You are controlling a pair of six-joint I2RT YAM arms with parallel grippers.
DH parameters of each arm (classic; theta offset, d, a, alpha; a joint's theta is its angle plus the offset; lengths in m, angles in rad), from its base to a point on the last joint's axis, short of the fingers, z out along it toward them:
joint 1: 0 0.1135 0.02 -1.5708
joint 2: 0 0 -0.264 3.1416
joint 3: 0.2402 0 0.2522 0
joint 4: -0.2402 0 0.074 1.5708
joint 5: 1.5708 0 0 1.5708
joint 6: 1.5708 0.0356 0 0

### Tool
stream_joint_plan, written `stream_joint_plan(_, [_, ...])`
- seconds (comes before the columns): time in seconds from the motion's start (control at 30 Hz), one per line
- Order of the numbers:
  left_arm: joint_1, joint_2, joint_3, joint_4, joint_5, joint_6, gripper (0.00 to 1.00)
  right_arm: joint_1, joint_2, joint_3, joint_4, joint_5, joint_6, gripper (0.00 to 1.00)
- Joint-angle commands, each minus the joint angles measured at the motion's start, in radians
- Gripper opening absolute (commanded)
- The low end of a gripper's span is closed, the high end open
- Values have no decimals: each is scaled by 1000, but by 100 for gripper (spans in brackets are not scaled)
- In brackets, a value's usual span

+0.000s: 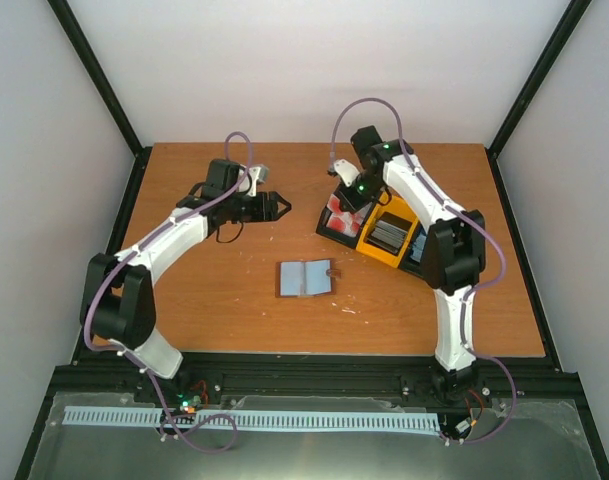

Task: Put the credit cards into the card holder
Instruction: Pick up the credit card from the storage box.

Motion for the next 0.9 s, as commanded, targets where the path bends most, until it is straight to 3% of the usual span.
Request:
stream_joint_plan(0.0, [8,-71,-22,94,29,3,69,-13,-103,-28,46,-20,18,3])
stream_joint_plan(0.17, [8,-113,-18,111,22,-6,71,-17,-202,-88,138,-51,153,3])
stream_joint_plan(0.3, [8,-169,-16,113,14,-33,78,-17,-249,-121,192,-176,359,3])
stream_joint_plan(0.5, [8,-255,-38,125,87,-90,87,-17,-362,-301,385,-274,988,3])
stream_joint_plan(0.63, [8,-272,-44,130,160,-125,88,4,-513,-580,699,-376,1456,3])
stream_joint_plan(0.7, [8,-286,-48,140,184,-136,88,25,-570,-665,802,-381,1596,3])
stream_joint_plan(0.87, [8,-304,-49,146,257,-166,88,59,-631,-740,865,-421,1809,3])
